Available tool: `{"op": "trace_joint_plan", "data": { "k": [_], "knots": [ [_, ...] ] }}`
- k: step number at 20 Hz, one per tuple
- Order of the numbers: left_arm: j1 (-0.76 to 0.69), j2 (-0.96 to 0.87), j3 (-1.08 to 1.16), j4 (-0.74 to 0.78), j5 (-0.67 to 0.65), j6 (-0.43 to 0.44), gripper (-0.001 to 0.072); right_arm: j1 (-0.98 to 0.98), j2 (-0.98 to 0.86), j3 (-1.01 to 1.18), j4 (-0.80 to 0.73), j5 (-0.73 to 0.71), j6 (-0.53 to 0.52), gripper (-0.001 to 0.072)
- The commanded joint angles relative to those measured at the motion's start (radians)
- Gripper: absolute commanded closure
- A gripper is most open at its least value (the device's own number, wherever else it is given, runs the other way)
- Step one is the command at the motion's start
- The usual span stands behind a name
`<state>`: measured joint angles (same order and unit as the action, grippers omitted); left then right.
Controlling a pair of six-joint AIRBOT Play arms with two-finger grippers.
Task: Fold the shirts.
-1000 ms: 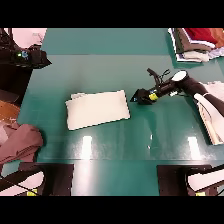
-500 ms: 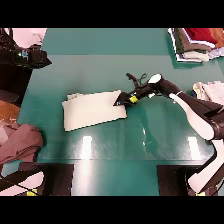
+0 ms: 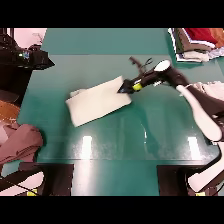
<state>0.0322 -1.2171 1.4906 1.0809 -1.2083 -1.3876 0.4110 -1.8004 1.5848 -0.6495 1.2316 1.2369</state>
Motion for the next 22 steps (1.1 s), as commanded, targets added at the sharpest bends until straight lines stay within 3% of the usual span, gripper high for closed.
{"op": "trace_joint_plan", "data": {
  "k": [1,6,11,17,22],
  "knots": [
    [-0.052,0.000,0.000,-0.018,-0.008,0.001,0.0680,-0.177,0.139,0.010,-0.154,0.047,0.059,0.0697],
    [-0.185,0.000,0.000,-0.018,0.093,0.000,0.0680,-0.515,0.314,0.010,-0.244,0.069,0.083,0.0697],
    [-0.281,0.000,0.000,-0.018,0.177,0.000,0.0680,-0.808,0.346,0.010,-0.235,-0.007,0.083,0.0697],
    [-0.317,-0.001,0.000,-0.014,0.195,0.000,0.0680,-0.930,0.335,0.018,-0.210,-0.154,0.082,0.0697],
    [-0.317,-0.001,0.000,-0.014,0.198,0.000,0.0680,-0.950,0.336,0.186,-0.166,-0.077,0.077,0.0698]
  ]
}}
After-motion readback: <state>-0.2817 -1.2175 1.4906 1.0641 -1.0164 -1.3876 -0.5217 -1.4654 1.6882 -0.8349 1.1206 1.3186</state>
